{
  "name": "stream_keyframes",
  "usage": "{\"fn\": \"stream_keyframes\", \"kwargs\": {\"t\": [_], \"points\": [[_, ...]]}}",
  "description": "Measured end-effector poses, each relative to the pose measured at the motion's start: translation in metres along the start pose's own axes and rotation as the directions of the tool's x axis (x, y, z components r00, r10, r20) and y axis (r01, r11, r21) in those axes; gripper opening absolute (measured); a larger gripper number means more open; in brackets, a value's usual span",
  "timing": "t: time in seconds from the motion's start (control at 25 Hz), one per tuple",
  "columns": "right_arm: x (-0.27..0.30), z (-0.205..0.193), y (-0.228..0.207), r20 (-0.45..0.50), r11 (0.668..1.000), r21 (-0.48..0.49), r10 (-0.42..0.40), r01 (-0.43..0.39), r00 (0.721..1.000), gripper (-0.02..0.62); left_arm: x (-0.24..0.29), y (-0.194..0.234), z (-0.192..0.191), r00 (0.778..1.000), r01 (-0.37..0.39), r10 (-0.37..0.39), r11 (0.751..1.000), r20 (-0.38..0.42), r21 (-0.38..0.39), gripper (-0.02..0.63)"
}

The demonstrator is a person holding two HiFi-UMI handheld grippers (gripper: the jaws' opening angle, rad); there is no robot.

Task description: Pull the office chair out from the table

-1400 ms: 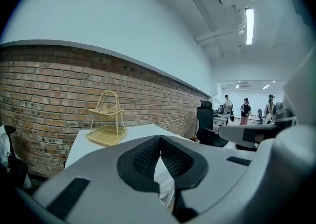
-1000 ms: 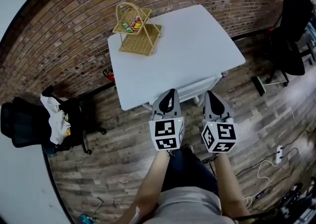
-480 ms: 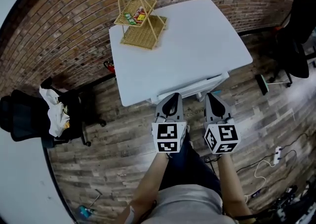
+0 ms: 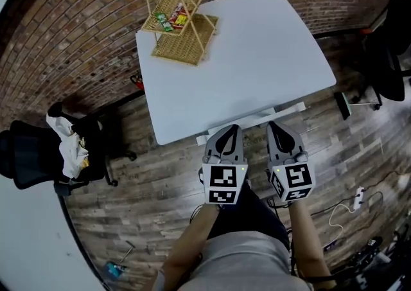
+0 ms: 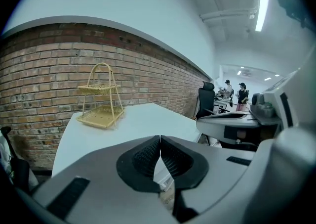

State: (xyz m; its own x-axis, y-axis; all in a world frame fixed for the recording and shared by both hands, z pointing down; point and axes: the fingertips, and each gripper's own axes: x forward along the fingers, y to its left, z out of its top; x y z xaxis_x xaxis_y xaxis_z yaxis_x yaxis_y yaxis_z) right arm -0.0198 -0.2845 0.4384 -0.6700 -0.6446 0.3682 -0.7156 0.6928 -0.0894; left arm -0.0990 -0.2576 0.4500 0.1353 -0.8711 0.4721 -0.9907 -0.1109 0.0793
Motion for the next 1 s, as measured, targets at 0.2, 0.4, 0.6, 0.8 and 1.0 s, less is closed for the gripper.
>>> {"fn": "stream_keyframes", "kwargs": {"t": [0.2,0.4,0.6,0.8,1.0], "points": [[0.020,-0.005,-0.007,-0.057,1.000,-0.011,0.017,-0.018,0.998,0.012,0.018,0.006,-0.005,0.998,0.018,-0.017,1.000,-0.056,0.013,0.012],[0.032,-0.004,-0.003,-0.137,0.989,-0.120,0.068,-0.085,0.988,0.014,0.025,0.003,-0.015,0.989,0.092,-0.083,0.993,-0.122,0.071,0.013],[0.043,-0.017,0.003,-0.278,0.943,-0.266,0.123,-0.200,0.953,0.014,0.031,-0.001,-0.023,0.972,0.172,-0.138,0.968,-0.188,0.182,0.014],[0.048,-0.033,0.013,-0.375,0.874,-0.374,0.162,-0.309,0.913,0.015,0.035,-0.003,-0.025,0.955,0.234,-0.180,0.947,-0.237,0.221,0.015],[0.048,-0.042,0.014,-0.468,0.803,-0.445,0.169,-0.396,0.868,0.136,0.038,-0.011,-0.033,0.920,0.302,-0.230,0.932,-0.316,0.201,0.116]]}}
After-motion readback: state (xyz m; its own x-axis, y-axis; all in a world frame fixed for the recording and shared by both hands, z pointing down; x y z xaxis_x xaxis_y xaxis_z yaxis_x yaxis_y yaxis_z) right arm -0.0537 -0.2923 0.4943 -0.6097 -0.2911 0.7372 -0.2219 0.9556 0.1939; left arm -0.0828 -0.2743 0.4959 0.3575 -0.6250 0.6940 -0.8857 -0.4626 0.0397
